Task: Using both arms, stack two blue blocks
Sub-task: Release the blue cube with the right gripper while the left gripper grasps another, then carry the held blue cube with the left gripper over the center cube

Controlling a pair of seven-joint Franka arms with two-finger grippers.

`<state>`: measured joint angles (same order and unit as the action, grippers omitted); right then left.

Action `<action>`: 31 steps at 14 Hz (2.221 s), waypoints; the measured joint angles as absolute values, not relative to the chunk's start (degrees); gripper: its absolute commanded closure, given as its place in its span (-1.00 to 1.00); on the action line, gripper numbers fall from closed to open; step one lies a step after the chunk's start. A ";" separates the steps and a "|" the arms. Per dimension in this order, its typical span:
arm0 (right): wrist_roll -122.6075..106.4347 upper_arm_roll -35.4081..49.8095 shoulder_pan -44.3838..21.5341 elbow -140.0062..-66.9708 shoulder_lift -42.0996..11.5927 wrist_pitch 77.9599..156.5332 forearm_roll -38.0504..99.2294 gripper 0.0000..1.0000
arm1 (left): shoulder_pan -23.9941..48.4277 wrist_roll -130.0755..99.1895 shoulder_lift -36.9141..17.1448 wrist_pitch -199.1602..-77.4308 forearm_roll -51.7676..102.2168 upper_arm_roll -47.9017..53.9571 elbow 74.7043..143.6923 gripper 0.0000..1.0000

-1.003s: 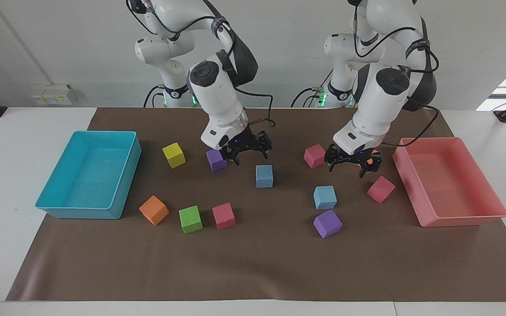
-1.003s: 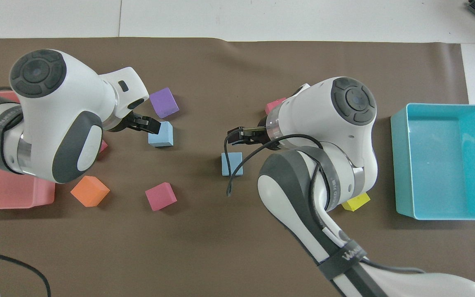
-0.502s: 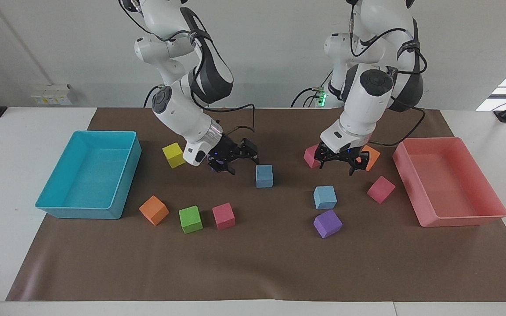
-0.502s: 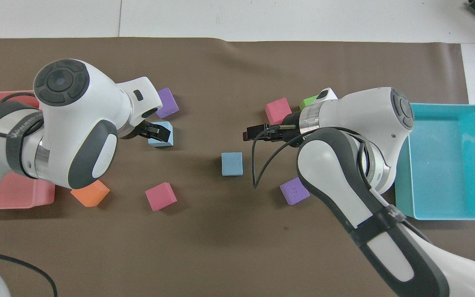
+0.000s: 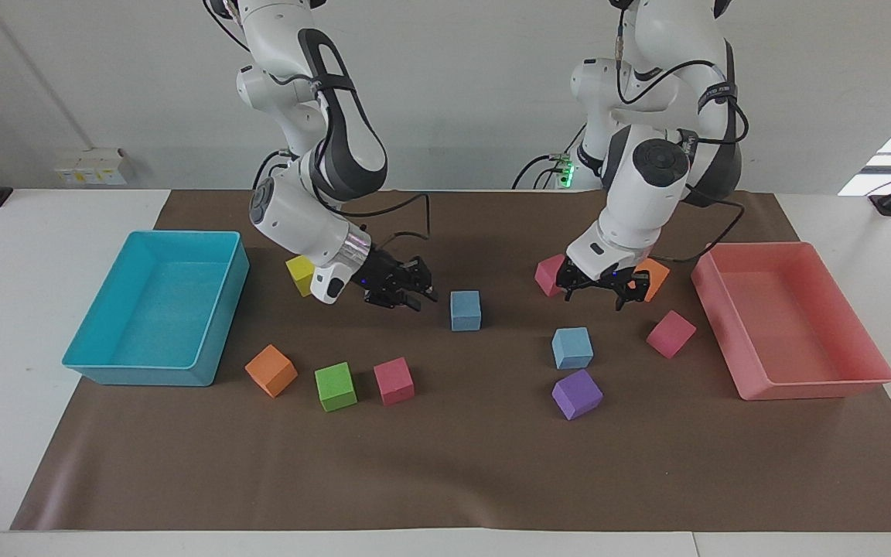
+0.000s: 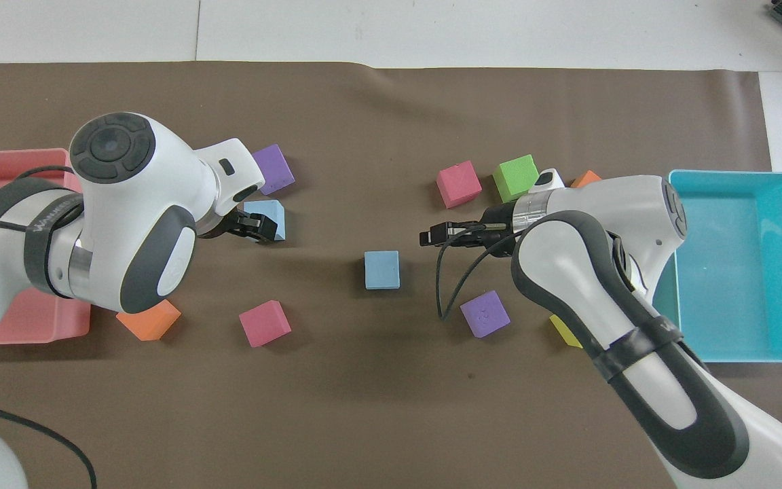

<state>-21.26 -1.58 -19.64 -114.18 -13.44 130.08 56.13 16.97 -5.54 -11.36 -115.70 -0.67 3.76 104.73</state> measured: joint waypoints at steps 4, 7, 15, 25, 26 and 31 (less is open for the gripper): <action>-29.48 -1.46 -19.79 -119.67 -13.91 134.34 64.50 1.00 | 16.98 -10.33 -13.42 -122.83 -0.67 3.77 107.08 -1.00; -35.38 -1.32 -19.93 -122.49 -14.44 135.03 71.21 1.00 | 16.97 -11.86 -15.15 -126.53 -0.67 3.72 107.82 -1.00; -36.49 -1.20 -22.87 -124.40 -14.81 137.28 75.22 1.00 | 16.98 -12.76 -15.74 -133.09 -0.67 3.73 111.69 -1.00; -37.62 -1.26 -23.09 -124.66 -14.91 138.22 75.22 1.00 | 17.70 -13.75 -16.97 -138.37 -0.67 4.04 114.56 -1.00; -37.63 -1.25 -23.09 -124.66 -14.91 138.88 75.22 1.00 | 17.70 -13.75 -17.18 -138.97 -0.67 4.00 114.63 -1.00; -37.67 -1.22 -23.78 -124.72 -15.01 139.92 75.22 1.00 | 17.70 -13.76 -18.70 -141.29 -0.67 4.00 114.97 0.07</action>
